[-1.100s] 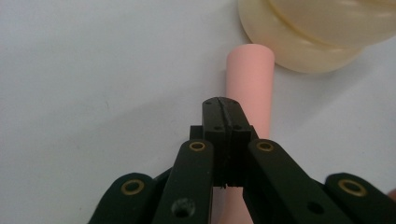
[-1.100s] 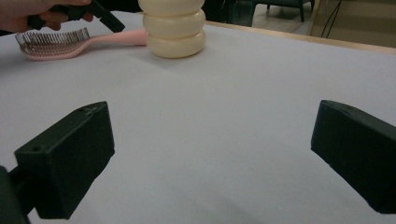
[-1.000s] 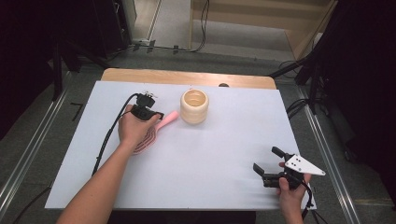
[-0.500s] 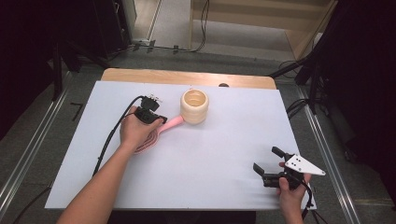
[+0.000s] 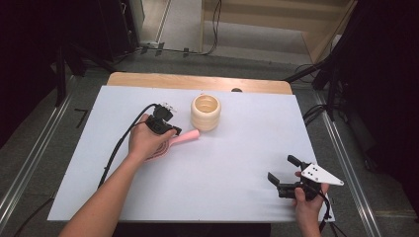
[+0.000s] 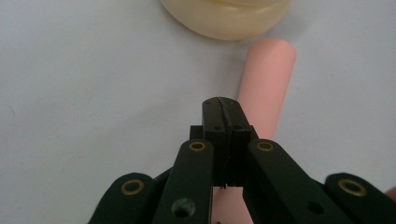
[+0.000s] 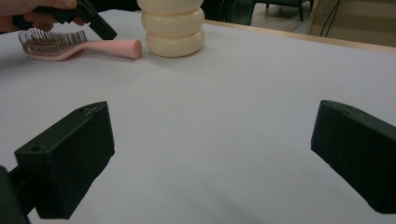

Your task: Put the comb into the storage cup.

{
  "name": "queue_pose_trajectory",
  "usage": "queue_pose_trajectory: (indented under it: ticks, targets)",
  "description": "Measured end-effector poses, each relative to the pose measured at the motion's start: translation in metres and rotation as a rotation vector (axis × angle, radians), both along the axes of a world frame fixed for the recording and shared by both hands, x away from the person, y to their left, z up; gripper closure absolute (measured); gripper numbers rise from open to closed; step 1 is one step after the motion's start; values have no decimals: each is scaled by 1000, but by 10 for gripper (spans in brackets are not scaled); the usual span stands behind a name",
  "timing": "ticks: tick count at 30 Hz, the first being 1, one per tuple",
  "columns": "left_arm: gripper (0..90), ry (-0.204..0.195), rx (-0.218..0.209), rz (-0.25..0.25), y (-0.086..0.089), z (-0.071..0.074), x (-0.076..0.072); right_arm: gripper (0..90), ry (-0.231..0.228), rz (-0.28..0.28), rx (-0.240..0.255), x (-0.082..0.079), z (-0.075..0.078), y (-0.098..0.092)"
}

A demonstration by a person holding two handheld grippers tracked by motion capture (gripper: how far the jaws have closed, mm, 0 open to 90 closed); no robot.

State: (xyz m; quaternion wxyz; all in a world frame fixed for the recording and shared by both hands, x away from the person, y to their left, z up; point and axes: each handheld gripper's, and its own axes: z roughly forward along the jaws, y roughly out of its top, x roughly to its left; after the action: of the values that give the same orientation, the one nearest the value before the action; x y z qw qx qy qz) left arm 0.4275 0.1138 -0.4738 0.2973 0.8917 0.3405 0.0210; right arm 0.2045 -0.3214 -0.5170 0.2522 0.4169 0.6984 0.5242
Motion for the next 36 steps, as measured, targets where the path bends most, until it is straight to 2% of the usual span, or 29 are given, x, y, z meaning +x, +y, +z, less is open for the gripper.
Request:
queue_pose_trajectory:
  ticks: [4, 7, 14, 17, 26, 30, 31, 32, 33, 34, 35, 36]
  targets:
    - [900, 3, 1, -15, -3, 0, -4, 0, -1, 4, 1, 0, 0, 0]
    - [900, 13, 10, -44, -9, 0, -9, 0, -3, 4, 0, 0, 0, 0]
    - [900, 16, 20, -66, -16, 0, -17, 0, -2, 5, -2, 0, 0, 0]
    - [900, 16, 37, -92, -19, 1, -23, 0, -4, 5, -3, 0, 0, 0]
    - [900, 13, 39, -109, -20, 0, -34, 0, -3, 5, -5, 0, 0, 1]
    - [900, -23, -11, -89, -14, 3, -40, 0, -2, 8, -8, 0, 0, 1]
    - [898, -30, -37, -77, -11, 4, -41, 0, -2, 8, -9, 0, 0, 1]
    - [838, -37, -69, -75, -8, 5, -42, 0, -2, 8, -9, 0, 0, 1]
    - [796, -37, -69, -75, -8, 5, -42, 0, -2, 8, -9, 0, 0, 1]
    - [796, -60, -89, -73, -5, 6, -44, 0, -2, 7, -9, 0, 0, 1]
    - [713, -106, -122, -51, 0, 10, -48, 0, -1, 6, -8, 0, 0, 1]
    - [655, -106, -147, -43, 3, 11, -49, 0, -4, 5, -8, 0, 0, 1]
